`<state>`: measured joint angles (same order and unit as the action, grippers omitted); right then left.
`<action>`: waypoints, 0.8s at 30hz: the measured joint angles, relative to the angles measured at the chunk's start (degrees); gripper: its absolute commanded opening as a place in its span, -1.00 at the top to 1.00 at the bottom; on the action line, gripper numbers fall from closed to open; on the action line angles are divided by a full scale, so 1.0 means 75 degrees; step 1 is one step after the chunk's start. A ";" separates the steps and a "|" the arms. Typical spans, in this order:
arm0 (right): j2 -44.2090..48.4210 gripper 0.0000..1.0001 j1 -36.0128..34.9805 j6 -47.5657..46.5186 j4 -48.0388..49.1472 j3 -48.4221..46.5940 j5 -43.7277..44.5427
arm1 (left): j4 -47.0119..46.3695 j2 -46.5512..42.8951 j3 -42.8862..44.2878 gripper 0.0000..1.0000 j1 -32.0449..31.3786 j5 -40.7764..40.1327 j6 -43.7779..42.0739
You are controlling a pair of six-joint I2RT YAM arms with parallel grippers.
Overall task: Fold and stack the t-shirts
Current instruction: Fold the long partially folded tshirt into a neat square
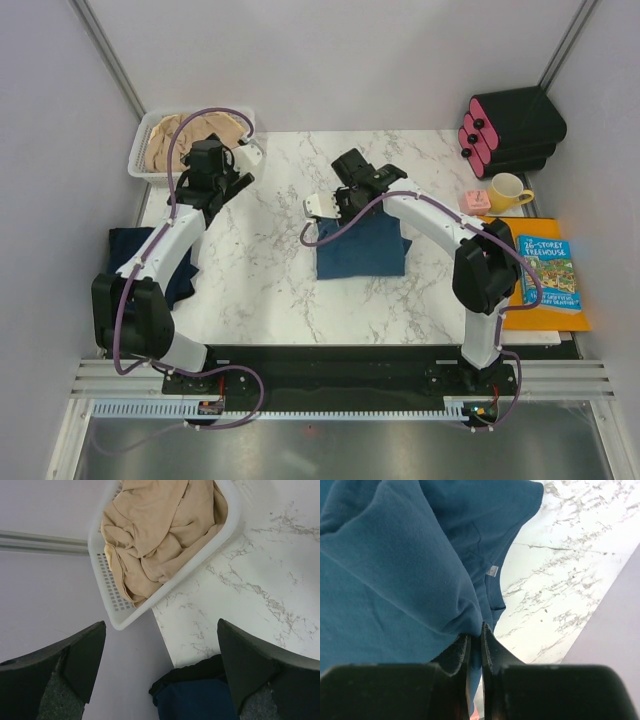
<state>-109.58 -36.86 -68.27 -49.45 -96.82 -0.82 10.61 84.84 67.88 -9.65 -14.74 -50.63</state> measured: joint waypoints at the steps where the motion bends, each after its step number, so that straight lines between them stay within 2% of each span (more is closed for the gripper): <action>1: -0.0017 0.24 0.0000 0.0102 0.0134 0.0047 0.0082 | 0.0000 0.0003 0.0000 -0.99 0.0000 0.0006 0.0000; 2: -0.0017 0.04 0.0000 0.0187 0.0391 0.0149 0.0221 | -0.0006 0.0003 0.0000 -0.99 0.0000 0.0009 0.0000; 5: -0.0009 -0.19 0.0003 0.0478 0.1428 0.0589 0.0845 | 0.0000 0.0006 0.0000 -0.99 0.0000 0.0026 0.0000; 7: -0.0009 -0.49 0.0003 0.0618 0.2229 0.0994 0.1364 | -0.0006 0.0006 0.0000 -0.99 0.0000 0.0038 0.0003; 13: -0.0009 -0.45 0.0003 0.0930 0.3899 0.1684 0.2620 | -0.0003 0.0029 0.0000 -0.99 0.0000 0.0052 0.0006; 16: 0.0012 -0.60 0.0023 0.1131 0.4243 0.1722 0.2742 | -0.0003 0.0058 0.0000 -0.99 0.0000 0.0061 0.0009; 20: 0.0143 -0.61 0.0149 0.1346 0.3987 0.1734 0.2025 | 0.0006 0.0085 0.0000 -0.99 0.0000 0.0102 0.0012; 24: 0.0015 -0.57 0.0519 0.1565 0.2946 0.1271 0.0641 | 0.0122 0.0082 -0.0003 -0.99 0.0000 0.0335 0.0035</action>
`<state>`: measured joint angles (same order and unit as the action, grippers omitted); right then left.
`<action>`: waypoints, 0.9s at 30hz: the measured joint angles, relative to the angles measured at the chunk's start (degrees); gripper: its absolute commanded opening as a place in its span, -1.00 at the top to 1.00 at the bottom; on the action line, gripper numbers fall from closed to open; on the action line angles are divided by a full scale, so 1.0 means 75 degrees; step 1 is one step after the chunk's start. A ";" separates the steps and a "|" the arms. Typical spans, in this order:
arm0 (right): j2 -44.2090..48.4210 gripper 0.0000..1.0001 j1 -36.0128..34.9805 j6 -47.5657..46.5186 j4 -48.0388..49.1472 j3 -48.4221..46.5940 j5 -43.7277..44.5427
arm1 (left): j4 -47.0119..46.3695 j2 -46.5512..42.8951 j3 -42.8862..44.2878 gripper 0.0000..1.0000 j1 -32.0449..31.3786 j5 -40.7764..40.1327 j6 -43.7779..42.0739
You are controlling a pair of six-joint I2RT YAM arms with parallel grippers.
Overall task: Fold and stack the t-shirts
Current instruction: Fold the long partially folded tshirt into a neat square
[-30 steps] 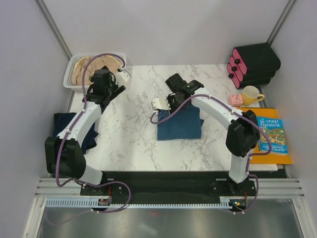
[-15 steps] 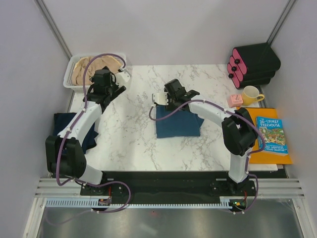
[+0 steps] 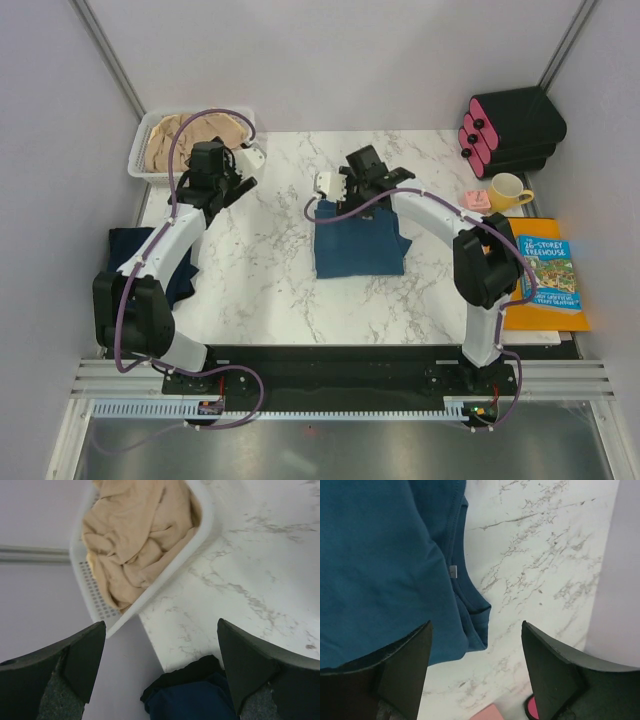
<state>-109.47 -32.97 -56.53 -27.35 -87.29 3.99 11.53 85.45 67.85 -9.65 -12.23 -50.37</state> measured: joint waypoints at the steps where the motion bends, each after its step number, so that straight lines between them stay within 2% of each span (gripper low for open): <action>1: -0.0108 -0.53 0.0117 0.0070 -0.0262 -0.0248 -0.0259 | 0.0096 0.0000 0.0000 -0.99 0.0000 0.0111 0.0003; 7: -0.1754 -0.51 0.1405 0.0799 -0.1862 -0.3156 -0.2040 | 0.1381 0.0029 0.0073 -0.99 -0.0041 0.1749 -0.0012; 12: -0.2518 -0.49 0.2582 0.1241 -0.3121 -0.4246 -0.3217 | 0.2492 0.0950 0.1110 -0.99 -0.0233 0.3343 0.0195; 17: -0.2929 -0.45 0.3127 0.1183 -0.4284 -0.4605 -0.3998 | 0.3203 0.2710 0.2722 -0.98 -0.0653 0.4316 0.0618; 24: -0.3281 -0.43 0.3066 0.0947 -0.5126 -0.4610 -0.5135 | 0.4138 0.4823 0.4826 -0.98 -0.1451 0.4605 0.0804; 27: -0.3413 -0.36 0.3034 0.0903 -0.5263 -0.4610 -0.5441 | 0.4470 0.5301 0.5578 -0.99 -0.1667 0.4709 0.0799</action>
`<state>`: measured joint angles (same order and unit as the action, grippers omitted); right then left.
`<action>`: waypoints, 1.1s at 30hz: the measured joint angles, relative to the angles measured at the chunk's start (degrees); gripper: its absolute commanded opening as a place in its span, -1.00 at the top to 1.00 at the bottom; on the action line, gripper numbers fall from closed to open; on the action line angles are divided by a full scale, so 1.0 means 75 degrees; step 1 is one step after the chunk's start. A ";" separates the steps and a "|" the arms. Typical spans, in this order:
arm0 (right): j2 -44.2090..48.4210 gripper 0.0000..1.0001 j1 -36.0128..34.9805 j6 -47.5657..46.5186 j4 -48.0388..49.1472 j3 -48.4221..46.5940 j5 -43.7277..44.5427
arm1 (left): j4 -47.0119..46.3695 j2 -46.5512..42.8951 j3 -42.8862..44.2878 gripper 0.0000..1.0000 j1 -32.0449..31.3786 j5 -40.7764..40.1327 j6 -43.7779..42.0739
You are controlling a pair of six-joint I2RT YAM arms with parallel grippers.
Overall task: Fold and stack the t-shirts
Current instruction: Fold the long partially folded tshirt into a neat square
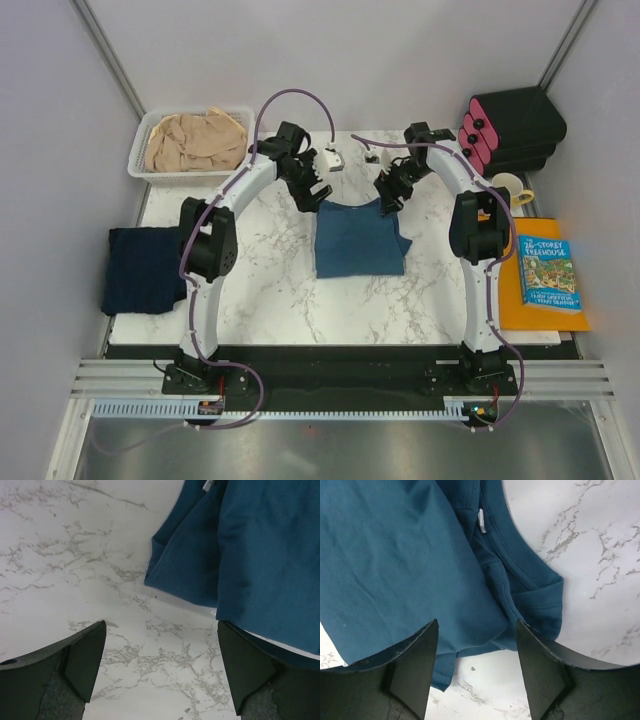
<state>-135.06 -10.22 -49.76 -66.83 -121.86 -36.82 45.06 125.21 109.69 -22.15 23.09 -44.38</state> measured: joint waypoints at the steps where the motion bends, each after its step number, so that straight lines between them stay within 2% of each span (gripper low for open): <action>1: -0.0052 -0.35 0.0000 -0.0017 -0.0029 0.0000 -0.0111 | 0.0128 0.0117 0.0274 -0.99 -0.0067 0.0006 -0.0003; 8: -0.0341 -0.32 0.0038 0.0032 0.0003 -0.0003 -0.0256 | 0.0460 0.0402 0.1058 -0.99 -0.0137 0.0061 -0.0032; 11: -0.0455 -0.22 0.0044 0.0114 0.0079 -0.0003 -0.0251 | 0.0536 0.0405 0.1081 -0.99 -0.0125 0.0166 -0.0044; 14: -0.0466 -0.01 0.0044 0.0163 0.0128 -0.0003 -0.0242 | 0.0609 0.0405 0.1081 -0.99 -0.0111 0.0286 -0.0085; 17: -0.0466 0.32 0.0044 0.0207 0.0172 -0.0003 -0.0189 | 0.0621 0.0405 0.1081 -0.99 -0.0108 0.0431 -0.0099; 18: -0.0466 0.60 0.0044 0.0216 0.0175 -0.0003 -0.0149 | 0.0624 0.0405 0.1081 -0.99 -0.0108 0.0472 -0.0119; 19: -0.0466 0.74 0.0044 0.0204 0.0181 -0.0003 -0.0122 | 0.0635 0.0405 0.1081 -0.99 -0.0108 0.0519 -0.0137; 21: -0.0466 0.88 0.0035 0.0230 0.0201 -0.0003 -0.0085 | 0.0673 0.0408 0.1102 -0.99 -0.0111 0.0565 -0.0146; 33: -0.0283 0.95 0.0041 0.0405 0.0376 -0.0003 0.0087 | 0.0769 0.0487 0.1271 -0.99 -0.0122 0.0772 -0.0146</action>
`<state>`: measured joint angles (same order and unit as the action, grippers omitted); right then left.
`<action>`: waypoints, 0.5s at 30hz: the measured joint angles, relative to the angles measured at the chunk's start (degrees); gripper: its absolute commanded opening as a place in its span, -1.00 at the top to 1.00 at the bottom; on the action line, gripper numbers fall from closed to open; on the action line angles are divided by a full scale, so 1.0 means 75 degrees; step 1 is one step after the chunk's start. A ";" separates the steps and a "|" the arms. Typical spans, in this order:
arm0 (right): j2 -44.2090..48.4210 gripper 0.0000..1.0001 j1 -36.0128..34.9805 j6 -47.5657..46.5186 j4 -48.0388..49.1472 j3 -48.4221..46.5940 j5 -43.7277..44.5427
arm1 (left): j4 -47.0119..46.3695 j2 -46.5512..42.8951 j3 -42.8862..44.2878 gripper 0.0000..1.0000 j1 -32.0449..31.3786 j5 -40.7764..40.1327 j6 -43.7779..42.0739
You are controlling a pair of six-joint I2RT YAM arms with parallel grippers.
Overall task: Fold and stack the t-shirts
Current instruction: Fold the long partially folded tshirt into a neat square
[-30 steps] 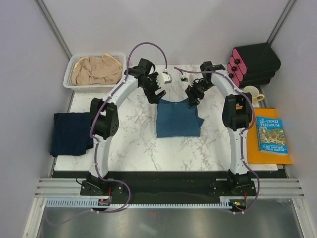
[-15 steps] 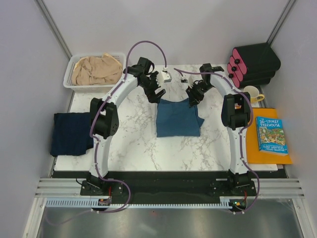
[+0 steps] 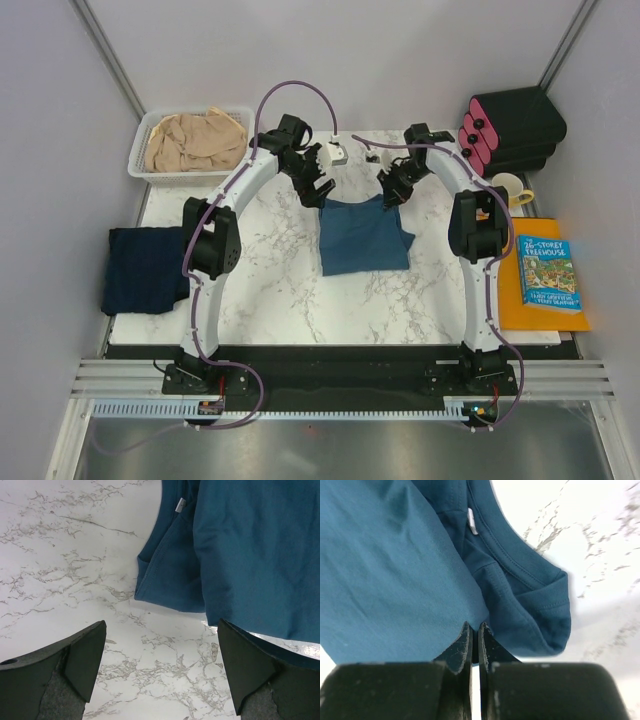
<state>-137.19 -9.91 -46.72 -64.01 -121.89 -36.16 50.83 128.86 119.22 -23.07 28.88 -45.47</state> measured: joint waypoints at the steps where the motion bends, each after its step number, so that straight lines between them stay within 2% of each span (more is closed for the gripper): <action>1: 0.0082 0.95 0.0000 0.0003 0.0006 0.0000 0.0009 | 0.0000 0.0000 0.0000 -0.99 0.0000 0.0023 0.0000; 9: 0.0892 1.00 -0.0003 0.0090 0.0251 0.0003 0.0207 | 0.0006 0.0000 0.0041 -0.98 -0.0023 0.0166 0.0003; 15: 0.0685 1.00 -0.0003 0.0219 0.0717 0.0044 0.0822 | 0.0009 0.0000 0.0122 -0.98 -0.0041 0.0169 0.0006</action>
<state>-132.05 -9.93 -45.08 -58.63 -121.56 -30.00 50.89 128.86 120.14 -23.38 30.15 -45.43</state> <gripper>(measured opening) 0.059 0.991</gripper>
